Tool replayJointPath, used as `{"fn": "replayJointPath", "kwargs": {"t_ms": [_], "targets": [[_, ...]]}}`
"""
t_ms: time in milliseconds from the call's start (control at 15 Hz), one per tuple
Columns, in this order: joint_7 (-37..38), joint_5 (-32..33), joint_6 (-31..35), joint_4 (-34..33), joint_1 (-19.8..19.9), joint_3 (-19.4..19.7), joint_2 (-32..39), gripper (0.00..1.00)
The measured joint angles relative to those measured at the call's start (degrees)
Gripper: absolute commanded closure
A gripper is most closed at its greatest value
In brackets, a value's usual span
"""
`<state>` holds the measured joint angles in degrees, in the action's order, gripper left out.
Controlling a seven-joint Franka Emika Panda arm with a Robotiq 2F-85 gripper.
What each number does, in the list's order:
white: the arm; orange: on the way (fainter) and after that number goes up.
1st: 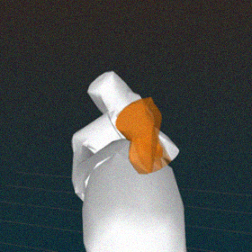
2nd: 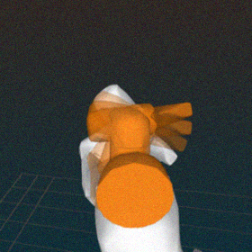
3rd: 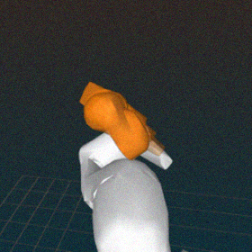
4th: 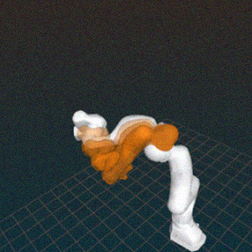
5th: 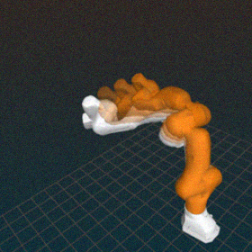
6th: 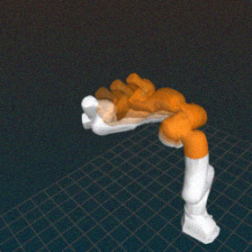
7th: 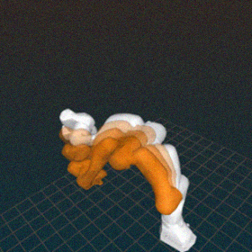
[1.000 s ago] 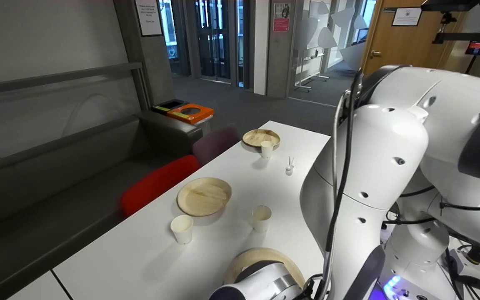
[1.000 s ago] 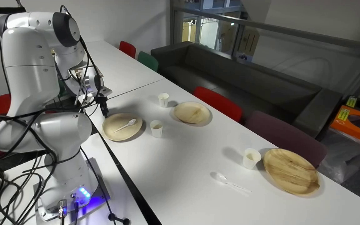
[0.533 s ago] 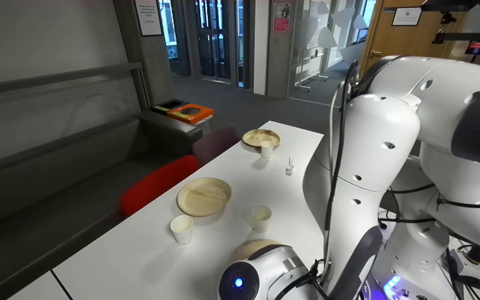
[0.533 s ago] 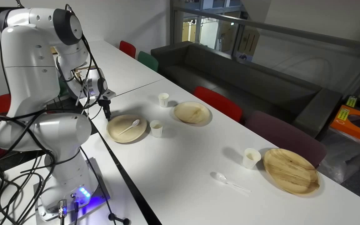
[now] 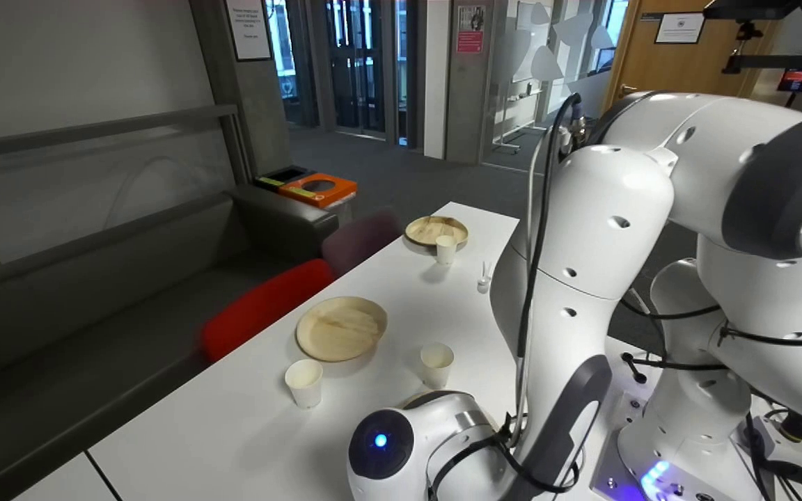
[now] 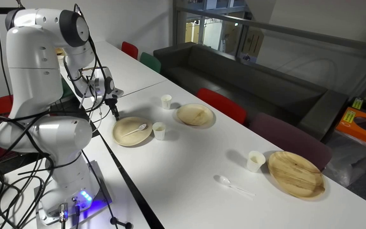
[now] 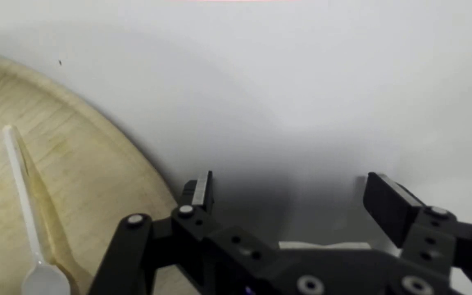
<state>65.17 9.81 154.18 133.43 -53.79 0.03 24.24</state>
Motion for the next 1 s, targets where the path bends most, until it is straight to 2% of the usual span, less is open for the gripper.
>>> {"fn": "replayJointPath", "kwargs": {"t_ms": [267, 467, 733, 1000], "targets": [[-8.7, 0.0, 0.0, -3.2, 3.5, -1.8, 0.5, 0.00], [-10.1, 0.6, -0.1, -4.4, 3.3, -2.7, -0.8, 0.00], [-3.6, 5.7, -3.6, -2.5, -1.2, -3.1, -8.6, 0.00], [5.3, 9.2, -12.0, -0.7, -2.9, -7.9, -19.0, 0.00]]}}
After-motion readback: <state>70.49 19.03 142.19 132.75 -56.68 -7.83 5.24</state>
